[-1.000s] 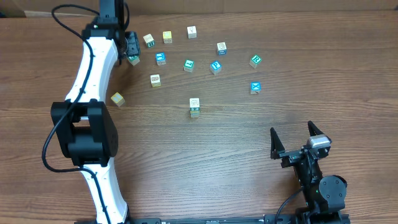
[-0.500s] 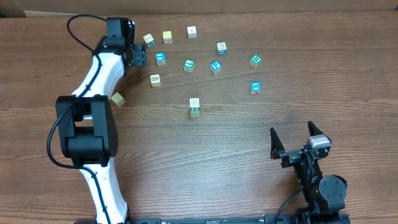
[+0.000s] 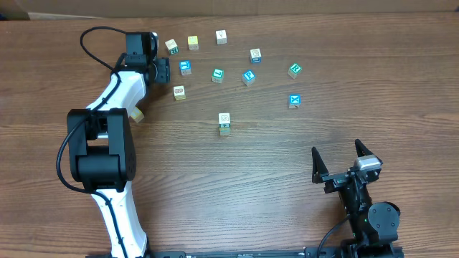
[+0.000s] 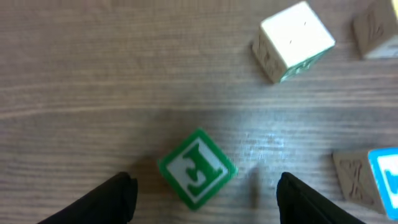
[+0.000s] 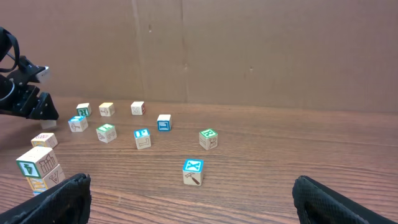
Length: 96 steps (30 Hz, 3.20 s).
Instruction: Form a tower
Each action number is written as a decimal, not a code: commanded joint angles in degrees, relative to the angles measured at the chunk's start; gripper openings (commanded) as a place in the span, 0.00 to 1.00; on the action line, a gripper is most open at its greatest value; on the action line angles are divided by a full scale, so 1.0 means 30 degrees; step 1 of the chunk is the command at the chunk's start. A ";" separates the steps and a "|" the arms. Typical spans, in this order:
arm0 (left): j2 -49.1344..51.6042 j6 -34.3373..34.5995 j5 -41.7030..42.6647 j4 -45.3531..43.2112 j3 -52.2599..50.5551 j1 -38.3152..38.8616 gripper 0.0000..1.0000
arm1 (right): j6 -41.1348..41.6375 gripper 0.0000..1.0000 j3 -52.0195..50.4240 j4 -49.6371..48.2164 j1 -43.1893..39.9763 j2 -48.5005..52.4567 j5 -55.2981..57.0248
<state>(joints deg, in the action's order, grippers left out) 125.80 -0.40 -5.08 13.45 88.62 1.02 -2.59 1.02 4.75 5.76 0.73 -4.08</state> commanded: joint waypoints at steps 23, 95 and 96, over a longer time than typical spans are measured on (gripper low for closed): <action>0.1530 -0.0124 0.0226 0.0809 0.0750 -0.0073 0.27 | -0.0022 1.00 -0.0189 -0.0051 0.0131 -0.0175 0.0117; -0.3169 0.2004 0.2215 0.5144 0.2178 -0.0459 0.86 | -0.0022 1.00 -0.0189 -0.0058 0.0131 -0.0175 0.0117; -0.3395 0.2011 0.2222 0.5442 0.2178 -0.0459 0.87 | -0.0022 1.00 -0.0189 -0.0058 0.0131 -0.0175 0.0117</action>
<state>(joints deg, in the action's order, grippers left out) 120.01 4.38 0.19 28.49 95.18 0.21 -2.61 1.02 4.78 5.76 0.73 -4.05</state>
